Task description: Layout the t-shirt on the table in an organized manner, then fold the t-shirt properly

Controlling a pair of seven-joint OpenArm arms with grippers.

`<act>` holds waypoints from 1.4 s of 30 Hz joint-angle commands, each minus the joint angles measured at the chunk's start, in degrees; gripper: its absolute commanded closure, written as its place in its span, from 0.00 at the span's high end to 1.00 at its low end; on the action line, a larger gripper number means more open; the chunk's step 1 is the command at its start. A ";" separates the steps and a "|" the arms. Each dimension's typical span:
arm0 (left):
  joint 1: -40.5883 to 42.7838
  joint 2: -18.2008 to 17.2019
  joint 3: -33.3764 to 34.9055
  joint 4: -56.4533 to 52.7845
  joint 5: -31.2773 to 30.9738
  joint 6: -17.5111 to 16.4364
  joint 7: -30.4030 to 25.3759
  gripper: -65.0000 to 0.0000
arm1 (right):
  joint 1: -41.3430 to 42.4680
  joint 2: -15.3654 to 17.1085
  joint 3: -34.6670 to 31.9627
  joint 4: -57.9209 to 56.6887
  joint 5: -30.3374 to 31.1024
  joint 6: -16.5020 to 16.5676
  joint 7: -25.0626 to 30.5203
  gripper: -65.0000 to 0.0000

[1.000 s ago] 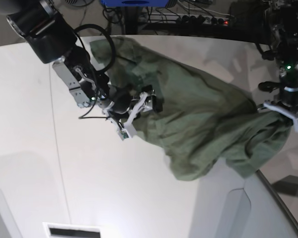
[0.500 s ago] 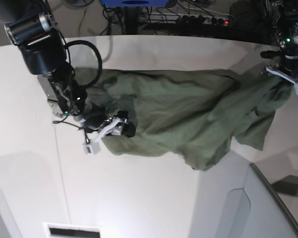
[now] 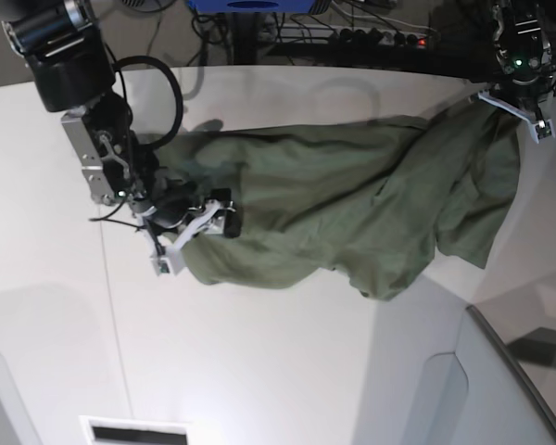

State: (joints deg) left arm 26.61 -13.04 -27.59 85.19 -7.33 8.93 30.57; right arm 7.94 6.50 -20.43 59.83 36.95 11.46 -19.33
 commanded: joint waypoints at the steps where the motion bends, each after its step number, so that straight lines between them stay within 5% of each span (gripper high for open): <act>1: 0.07 -0.81 -0.41 1.01 0.43 0.43 -1.07 0.48 | 0.98 -0.22 -0.63 3.16 0.98 1.06 1.79 0.72; 5: 1.39 -0.81 -0.49 6.37 0.17 0.43 -1.07 0.87 | 0.63 -0.13 -5.55 5.71 0.98 0.71 0.83 0.72; 7: 3.24 -0.81 -0.14 12.79 0.08 0.35 -1.07 0.94 | 0.54 -0.13 -6.70 5.44 0.98 0.71 0.83 0.72; 12: 1.04 -0.37 3.20 21.23 0.43 0.35 -1.16 0.86 | 0.45 -0.13 -7.14 3.42 0.98 0.71 0.83 0.72; 21: -12.41 -8.63 18.32 8.13 0.52 0.26 -0.98 0.51 | -0.69 0.31 -6.87 2.98 0.98 0.89 0.83 0.72; 34: -13.47 -18.13 28.96 1.54 0.52 0.26 -0.98 0.51 | -0.69 1.19 -6.78 2.98 0.98 0.62 0.83 0.72; 39: -16.37 -18.13 31.51 -3.12 0.52 -5.81 -0.90 0.50 | -0.60 1.01 -6.78 2.98 1.16 0.62 0.83 0.72; 42: -17.69 -17.86 32.21 -4.62 0.52 -6.42 -0.98 0.50 | -0.60 1.01 -6.78 2.98 1.16 0.62 0.83 0.72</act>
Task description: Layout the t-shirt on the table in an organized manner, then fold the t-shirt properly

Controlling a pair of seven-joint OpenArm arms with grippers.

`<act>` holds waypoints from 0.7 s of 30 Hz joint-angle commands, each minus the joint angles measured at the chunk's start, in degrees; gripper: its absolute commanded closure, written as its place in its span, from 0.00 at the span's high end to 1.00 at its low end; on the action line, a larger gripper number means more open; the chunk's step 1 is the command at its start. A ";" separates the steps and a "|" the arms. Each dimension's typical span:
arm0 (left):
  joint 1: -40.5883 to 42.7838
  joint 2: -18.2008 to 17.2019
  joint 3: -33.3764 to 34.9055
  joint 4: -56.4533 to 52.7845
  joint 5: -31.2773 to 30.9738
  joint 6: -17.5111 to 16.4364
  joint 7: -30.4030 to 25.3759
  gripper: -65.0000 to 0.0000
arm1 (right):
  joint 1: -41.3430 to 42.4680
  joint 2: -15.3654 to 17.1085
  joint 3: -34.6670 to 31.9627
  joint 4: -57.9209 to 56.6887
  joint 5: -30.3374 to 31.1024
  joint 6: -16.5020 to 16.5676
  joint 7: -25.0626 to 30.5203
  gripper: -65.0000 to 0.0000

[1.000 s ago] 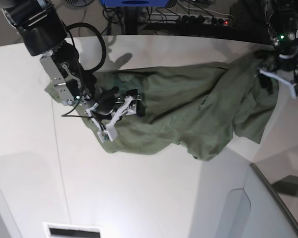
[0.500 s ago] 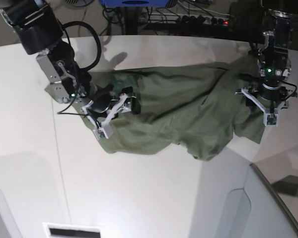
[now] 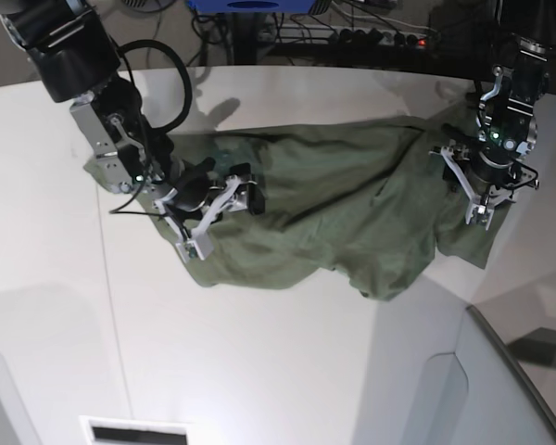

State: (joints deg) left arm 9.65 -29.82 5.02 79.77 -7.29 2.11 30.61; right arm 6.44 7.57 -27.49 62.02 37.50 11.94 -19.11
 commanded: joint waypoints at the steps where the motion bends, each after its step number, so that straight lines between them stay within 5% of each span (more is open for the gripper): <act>1: -1.17 -1.08 0.30 0.72 0.48 0.40 -1.03 0.50 | 0.82 -0.06 0.28 0.79 0.61 0.14 0.61 0.72; 9: -4.95 -1.08 5.93 -2.36 0.48 0.40 -0.85 0.49 | 0.64 -0.06 0.28 0.79 0.70 0.14 0.61 0.72; 11: -6.18 -1.08 8.04 -5.00 0.48 0.40 -1.03 0.39 | 0.64 -0.06 0.28 0.79 0.70 0.14 0.61 0.72; 15: -7.58 -0.99 9.18 -8.34 0.48 0.40 -1.03 0.00 | 0.29 -0.06 0.28 0.79 0.70 0.14 0.61 0.72; 21: -7.67 -0.81 8.74 -1.92 0.48 0.40 -0.68 0.00 | 0.20 -0.06 0.28 0.79 0.70 0.14 0.61 0.72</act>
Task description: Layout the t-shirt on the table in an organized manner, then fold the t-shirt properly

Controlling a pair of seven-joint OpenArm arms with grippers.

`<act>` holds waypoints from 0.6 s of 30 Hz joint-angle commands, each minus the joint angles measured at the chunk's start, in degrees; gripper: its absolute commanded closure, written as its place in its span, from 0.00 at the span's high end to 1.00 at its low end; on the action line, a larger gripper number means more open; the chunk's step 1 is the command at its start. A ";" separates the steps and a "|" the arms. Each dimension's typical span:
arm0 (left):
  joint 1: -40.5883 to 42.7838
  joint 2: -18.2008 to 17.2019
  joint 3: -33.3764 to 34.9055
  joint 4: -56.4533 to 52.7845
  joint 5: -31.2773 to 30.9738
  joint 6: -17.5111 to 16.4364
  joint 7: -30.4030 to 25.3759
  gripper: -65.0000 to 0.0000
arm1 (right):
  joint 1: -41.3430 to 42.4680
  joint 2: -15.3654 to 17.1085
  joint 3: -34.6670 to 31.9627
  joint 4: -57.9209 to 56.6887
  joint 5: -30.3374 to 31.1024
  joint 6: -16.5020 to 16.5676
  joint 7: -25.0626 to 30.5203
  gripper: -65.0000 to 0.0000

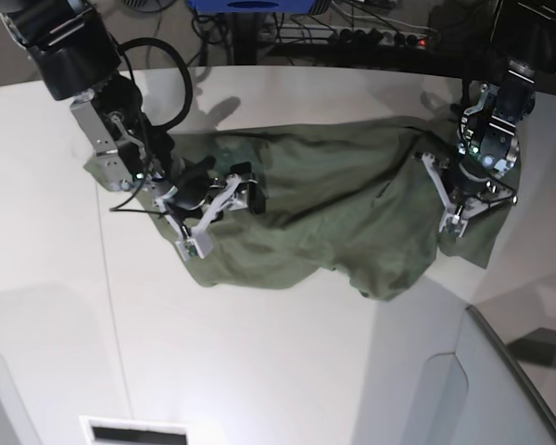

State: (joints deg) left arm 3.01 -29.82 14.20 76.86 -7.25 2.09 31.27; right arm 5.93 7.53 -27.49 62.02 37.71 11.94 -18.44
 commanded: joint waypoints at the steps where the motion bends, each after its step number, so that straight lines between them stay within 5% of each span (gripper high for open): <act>1: -1.03 -0.90 -0.44 3.01 0.43 0.42 -1.33 0.00 | 0.70 -0.01 0.28 0.79 0.48 0.14 -0.07 0.72; 10: -0.24 -1.96 -2.28 19.89 -0.01 0.33 -1.24 0.00 | 0.70 -0.10 0.28 1.23 0.48 0.14 -0.07 0.72; 18: 1.79 5.08 -2.99 31.84 0.43 0.42 -1.33 0.00 | -0.09 -0.10 0.10 3.78 0.48 0.14 -0.16 0.72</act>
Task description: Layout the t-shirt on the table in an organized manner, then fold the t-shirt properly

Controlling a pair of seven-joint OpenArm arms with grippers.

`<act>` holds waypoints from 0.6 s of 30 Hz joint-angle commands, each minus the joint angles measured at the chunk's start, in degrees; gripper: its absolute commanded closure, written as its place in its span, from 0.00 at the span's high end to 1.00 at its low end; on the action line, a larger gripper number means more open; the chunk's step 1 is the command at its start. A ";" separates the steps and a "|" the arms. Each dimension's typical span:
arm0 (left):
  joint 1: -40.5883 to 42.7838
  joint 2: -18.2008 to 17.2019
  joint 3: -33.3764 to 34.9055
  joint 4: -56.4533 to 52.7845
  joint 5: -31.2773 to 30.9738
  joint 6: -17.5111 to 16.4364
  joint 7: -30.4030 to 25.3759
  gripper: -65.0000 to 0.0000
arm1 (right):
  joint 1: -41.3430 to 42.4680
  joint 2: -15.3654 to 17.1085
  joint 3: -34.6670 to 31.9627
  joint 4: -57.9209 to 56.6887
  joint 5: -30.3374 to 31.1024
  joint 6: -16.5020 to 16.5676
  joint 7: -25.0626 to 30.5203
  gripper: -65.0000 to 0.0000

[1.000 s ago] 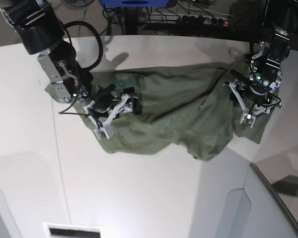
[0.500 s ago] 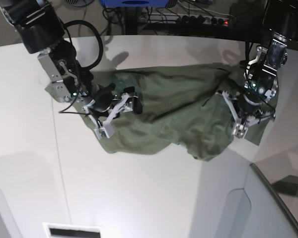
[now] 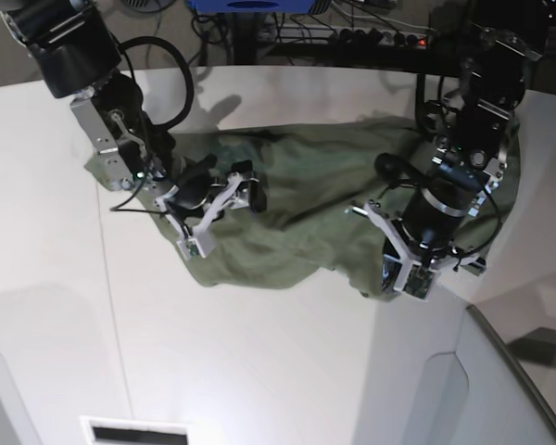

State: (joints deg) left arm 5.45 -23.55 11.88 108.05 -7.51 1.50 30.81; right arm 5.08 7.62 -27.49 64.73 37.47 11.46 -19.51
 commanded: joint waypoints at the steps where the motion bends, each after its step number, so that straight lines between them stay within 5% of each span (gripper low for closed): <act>1: -0.57 -1.28 -1.11 -0.23 0.69 1.01 -0.79 0.00 | 0.24 -0.19 0.19 2.22 0.72 0.62 0.91 0.72; 10: 1.71 -3.22 -16.67 -12.18 0.69 0.83 -0.87 0.00 | -0.11 0.25 0.28 2.74 0.72 0.62 0.91 0.72; 13: 3.29 -5.59 -18.52 -13.24 0.69 0.83 -0.87 0.39 | 0.50 -0.01 0.28 0.90 0.72 0.62 0.91 0.72; 18: 4.00 -6.73 -15.97 -16.31 0.69 0.74 -0.87 0.49 | 1.64 -0.98 -0.08 -1.12 0.72 0.62 0.91 0.72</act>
State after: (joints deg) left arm 9.87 -29.36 -3.60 91.07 -7.29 1.63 30.85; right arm 5.87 6.96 -27.59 62.94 37.69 11.73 -19.42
